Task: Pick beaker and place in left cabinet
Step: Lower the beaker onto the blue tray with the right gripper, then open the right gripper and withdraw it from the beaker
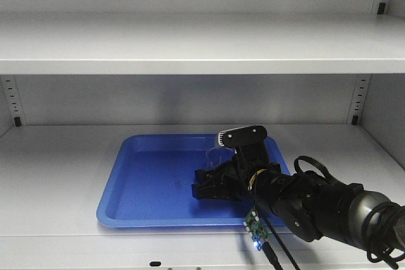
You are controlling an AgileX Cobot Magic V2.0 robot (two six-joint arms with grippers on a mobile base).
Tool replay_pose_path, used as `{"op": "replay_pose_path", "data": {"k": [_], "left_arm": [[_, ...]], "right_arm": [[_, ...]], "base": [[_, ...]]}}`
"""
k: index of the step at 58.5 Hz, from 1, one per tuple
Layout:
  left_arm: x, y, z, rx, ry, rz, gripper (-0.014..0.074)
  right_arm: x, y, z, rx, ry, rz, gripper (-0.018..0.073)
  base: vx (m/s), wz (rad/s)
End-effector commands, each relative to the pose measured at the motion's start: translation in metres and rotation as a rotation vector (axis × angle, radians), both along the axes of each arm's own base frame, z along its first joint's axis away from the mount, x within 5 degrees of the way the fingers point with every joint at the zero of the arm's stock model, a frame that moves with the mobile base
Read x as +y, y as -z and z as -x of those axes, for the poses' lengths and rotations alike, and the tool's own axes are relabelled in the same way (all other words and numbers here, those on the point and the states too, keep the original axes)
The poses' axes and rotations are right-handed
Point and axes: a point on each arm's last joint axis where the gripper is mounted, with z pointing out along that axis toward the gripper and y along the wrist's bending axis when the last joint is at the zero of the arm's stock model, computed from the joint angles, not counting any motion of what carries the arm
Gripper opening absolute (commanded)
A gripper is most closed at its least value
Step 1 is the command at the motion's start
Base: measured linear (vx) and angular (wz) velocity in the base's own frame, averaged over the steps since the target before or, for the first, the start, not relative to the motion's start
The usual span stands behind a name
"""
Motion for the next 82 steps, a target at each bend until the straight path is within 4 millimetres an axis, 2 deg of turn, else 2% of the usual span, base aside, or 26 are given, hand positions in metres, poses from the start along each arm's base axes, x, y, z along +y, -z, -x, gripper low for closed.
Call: {"op": "replay_pose_path", "data": {"k": [1, 9, 15, 23, 34, 67, 82], "left_arm": [[0.000, -0.002, 0.001, -0.076, 0.004, 0.015, 0.0001], [0.000, -0.002, 0.001, -0.076, 0.004, 0.015, 0.0001], [0.000, -0.002, 0.001, -0.076, 0.004, 0.015, 0.0001], [0.000, -0.002, 0.001, -0.076, 0.004, 0.015, 0.0001], [0.000, -0.002, 0.001, -0.076, 0.004, 0.015, 0.0001], [0.000, -0.002, 0.001, -0.076, 0.004, 0.015, 0.0001], [0.000, -0.002, 0.001, -0.076, 0.004, 0.015, 0.0001]], "right_arm": [[-0.001, -0.038, 0.001, -0.119, -0.008, -0.070, 0.0204], [-0.001, -0.039, 0.001, -0.123, -0.009, -0.072, 0.0403], [-0.001, -0.039, 0.001, -0.123, -0.010, -0.072, 0.0587], [-0.001, -0.041, 0.001, -0.132, -0.012, -0.077, 0.0730], [-0.004, -0.054, 0.006, -0.154, -0.009, -0.086, 0.0718], [-0.015, -0.099, 0.030, -0.217, 0.002, -0.107, 0.0537], [-0.022, -0.116, 0.043, -0.223, 0.013, -0.085, 0.0508]], "base": [[0.00, 0.00], [0.00, 0.00], [0.00, 0.00], [0.00, 0.00], [0.00, 0.00], [0.00, 0.00], [0.00, 0.00]]}}
